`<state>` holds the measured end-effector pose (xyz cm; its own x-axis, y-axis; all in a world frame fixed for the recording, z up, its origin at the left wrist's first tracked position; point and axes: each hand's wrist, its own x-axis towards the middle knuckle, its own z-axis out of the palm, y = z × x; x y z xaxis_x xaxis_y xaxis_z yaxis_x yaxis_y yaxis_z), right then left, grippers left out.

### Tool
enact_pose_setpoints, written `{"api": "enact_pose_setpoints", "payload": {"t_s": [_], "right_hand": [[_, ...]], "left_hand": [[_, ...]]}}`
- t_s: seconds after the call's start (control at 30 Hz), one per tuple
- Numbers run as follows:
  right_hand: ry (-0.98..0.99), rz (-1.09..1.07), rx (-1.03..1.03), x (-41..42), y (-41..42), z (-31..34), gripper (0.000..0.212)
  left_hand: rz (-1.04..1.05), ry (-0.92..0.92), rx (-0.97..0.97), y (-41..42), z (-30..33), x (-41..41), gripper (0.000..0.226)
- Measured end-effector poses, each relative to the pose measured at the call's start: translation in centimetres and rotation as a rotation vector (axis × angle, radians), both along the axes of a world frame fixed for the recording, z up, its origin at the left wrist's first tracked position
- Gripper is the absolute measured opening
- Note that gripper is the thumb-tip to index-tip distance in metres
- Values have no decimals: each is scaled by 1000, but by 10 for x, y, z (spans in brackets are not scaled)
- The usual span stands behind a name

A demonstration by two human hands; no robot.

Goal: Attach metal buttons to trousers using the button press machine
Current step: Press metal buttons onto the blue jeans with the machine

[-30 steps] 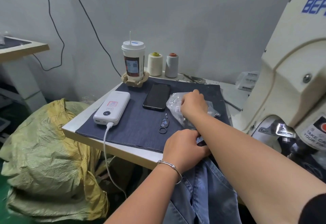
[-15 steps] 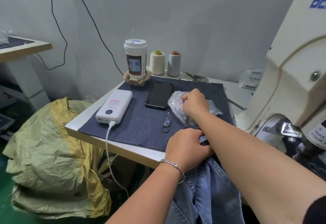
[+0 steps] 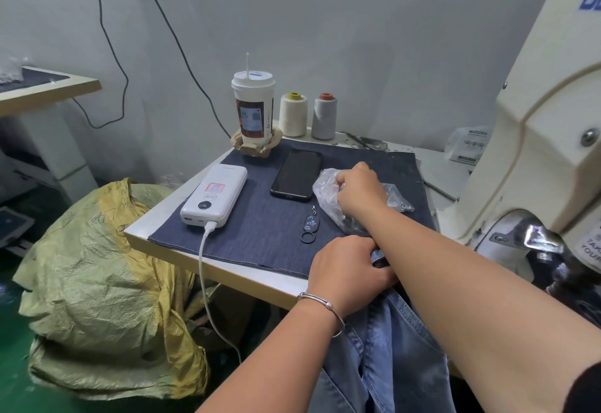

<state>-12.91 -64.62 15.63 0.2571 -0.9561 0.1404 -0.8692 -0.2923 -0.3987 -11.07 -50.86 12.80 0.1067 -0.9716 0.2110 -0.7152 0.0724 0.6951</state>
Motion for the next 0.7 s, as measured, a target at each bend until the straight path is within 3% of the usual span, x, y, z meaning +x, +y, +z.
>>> {"api": "enact_pose_setpoints", "payload": {"t_s": [0.27,0.53,0.63,0.7], "right_hand": [[26,20,-25,-1,-1,-2,38],[95,17,6,1,-1,-3,16],[82,16,-14,0,-1,-3,16],[33,14,-39,-1,-1,-5,28]], "left_hand": [[-7,-4,5,-1,-2,0,31],[-2,-7,2,-1,-3,2,30],[1,-13,-2,-1,-4,1,30],[-4,-20,-2,-1,-4,1,31]]}}
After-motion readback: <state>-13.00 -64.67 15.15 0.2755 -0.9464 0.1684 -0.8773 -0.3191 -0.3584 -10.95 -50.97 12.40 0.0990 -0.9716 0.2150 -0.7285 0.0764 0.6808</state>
